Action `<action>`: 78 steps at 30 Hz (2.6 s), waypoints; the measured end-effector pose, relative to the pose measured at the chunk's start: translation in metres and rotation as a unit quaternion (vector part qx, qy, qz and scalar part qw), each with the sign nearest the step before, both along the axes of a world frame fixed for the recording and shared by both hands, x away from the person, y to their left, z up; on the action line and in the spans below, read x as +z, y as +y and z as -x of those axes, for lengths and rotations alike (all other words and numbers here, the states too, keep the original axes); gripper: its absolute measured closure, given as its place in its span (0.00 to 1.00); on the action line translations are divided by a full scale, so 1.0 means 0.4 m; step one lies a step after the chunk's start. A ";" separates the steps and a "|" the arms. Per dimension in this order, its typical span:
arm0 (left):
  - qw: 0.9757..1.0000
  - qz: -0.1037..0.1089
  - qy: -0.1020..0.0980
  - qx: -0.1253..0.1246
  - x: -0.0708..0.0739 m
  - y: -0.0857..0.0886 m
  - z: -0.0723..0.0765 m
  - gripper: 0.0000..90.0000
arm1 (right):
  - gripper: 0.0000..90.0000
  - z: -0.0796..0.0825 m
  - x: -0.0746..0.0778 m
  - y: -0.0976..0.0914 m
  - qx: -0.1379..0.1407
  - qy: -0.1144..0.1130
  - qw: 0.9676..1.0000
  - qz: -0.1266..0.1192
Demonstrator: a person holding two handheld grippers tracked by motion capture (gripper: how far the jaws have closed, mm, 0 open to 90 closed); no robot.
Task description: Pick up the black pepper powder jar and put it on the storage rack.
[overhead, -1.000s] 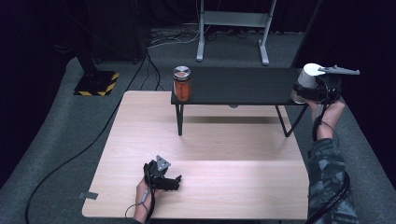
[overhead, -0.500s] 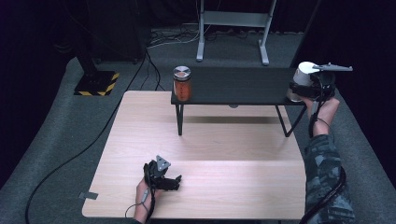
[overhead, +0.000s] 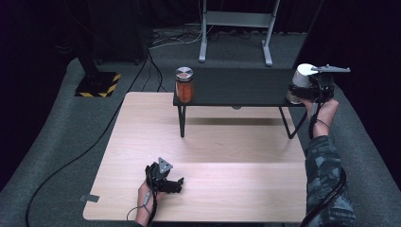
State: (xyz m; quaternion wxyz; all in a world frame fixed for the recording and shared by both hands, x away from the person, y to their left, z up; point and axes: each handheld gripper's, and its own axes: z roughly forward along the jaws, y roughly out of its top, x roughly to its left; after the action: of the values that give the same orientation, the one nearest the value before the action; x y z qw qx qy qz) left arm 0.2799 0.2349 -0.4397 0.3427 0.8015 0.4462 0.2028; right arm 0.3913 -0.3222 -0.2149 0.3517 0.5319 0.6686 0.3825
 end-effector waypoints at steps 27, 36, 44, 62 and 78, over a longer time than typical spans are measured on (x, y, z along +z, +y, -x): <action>1.000 0.000 0.000 -0.002 0.000 0.001 -0.001 0.01 | 0.32 -0.003 -0.018 -0.033 0.008 -0.006 1.000 -0.026; 1.000 0.002 0.002 -0.002 0.000 0.002 -0.002 0.01 | 0.21 -0.011 0.005 -0.031 0.013 0.018 1.000 -0.012; 1.000 0.003 0.003 -0.002 0.000 0.003 -0.003 0.01 | 0.03 -0.018 0.044 -0.042 0.027 0.068 0.997 -0.005; 1.000 0.001 0.001 -0.002 0.000 0.001 -0.001 0.01 | 0.00 0.070 0.021 -0.054 0.063 0.116 0.991 0.026; 1.000 0.000 -0.001 -0.002 0.000 0.000 0.000 0.01 | 0.00 0.127 -0.151 -0.028 0.099 0.165 0.981 0.026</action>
State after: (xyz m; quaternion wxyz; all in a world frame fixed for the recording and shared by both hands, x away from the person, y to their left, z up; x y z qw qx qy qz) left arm 0.2798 0.2349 -0.4398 0.3436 0.8021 0.4445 0.2025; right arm 0.3406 -0.3335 -0.2752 0.2106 0.5096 0.7764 0.3051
